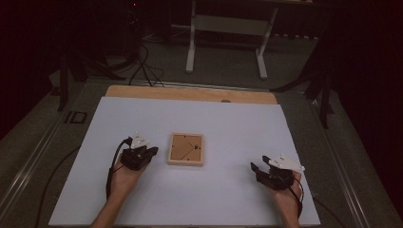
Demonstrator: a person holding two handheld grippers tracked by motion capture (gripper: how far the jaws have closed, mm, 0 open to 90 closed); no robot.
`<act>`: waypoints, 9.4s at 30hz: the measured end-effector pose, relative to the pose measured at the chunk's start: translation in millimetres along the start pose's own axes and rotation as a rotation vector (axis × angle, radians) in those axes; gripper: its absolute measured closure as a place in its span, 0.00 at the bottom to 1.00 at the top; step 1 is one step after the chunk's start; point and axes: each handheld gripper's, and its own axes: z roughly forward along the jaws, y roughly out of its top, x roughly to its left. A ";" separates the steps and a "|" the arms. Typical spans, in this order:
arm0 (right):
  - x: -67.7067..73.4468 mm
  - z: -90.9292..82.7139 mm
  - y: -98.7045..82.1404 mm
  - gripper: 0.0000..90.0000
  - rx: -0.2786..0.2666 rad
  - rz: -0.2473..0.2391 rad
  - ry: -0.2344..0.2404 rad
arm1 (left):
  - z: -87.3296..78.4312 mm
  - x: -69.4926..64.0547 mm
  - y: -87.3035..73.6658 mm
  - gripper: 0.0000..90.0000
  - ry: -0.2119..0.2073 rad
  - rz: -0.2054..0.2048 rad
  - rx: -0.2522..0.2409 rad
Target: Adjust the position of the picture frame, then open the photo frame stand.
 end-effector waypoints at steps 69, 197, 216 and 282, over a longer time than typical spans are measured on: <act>97.3 60.6 50.0 0.96 -0.028 -0.127 0.212 | 51.7 -49.6 26.7 0.53 -0.062 0.148 0.042; 121.2 91.5 55.6 0.94 0.039 -0.130 0.298 | 41.0 -44.4 45.9 0.58 -0.148 0.019 0.132; 106.0 83.2 72.1 0.83 0.030 -0.108 0.297 | 32.1 -55.3 34.5 0.58 -0.098 0.104 0.049; 83.2 120.3 104.6 0.53 0.102 0.058 0.484 | 7.4 -77.6 -7.0 0.58 -0.016 0.292 -0.037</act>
